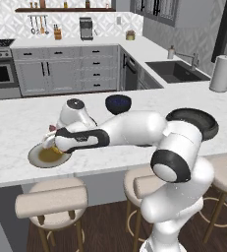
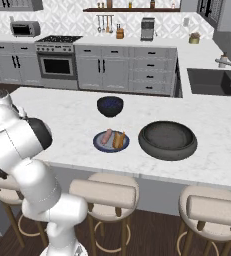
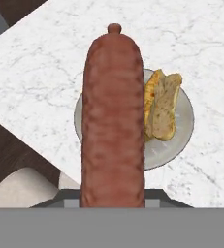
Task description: Place one bun and one sausage from the bowl on each plate.
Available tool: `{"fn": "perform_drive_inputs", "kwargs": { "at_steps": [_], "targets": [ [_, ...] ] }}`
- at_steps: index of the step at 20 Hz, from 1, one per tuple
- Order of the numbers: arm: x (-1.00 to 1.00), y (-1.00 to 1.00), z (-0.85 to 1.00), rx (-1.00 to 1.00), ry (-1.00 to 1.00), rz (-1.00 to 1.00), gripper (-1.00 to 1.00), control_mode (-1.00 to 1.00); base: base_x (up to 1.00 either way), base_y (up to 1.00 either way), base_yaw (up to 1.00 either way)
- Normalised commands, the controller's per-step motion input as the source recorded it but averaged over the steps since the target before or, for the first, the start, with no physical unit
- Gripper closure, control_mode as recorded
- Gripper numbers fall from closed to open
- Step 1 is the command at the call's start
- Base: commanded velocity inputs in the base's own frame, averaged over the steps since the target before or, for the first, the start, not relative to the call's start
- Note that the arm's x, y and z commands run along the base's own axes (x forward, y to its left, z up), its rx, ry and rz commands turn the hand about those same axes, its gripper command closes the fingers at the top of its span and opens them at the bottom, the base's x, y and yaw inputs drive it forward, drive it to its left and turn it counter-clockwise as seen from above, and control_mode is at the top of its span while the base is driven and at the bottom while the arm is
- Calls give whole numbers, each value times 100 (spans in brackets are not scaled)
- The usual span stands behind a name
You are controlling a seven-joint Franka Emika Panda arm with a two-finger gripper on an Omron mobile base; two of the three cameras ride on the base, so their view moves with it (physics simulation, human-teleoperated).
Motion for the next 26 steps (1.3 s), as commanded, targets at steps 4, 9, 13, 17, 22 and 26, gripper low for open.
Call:
{"fn": "perform_drive_inputs", "kwargs": {
  "at_steps": [4,9,13,17,22,26],
  "targets": [
    [2,47,-57,-2,0,0,100,-100,0,0,0],
    [13,18,-50,0,0,0,100,-100,0,0,0],
    [38,3,-35,0,0,0,100,-100,0,0,0],
    [39,10,-40,0,0,0,100,-100,0,0,0],
    [28,13,-48,0,0,0,100,-100,0,0,0],
    [37,13,-10,0,0,0,100,-100,0,0,0]
  ]
}}
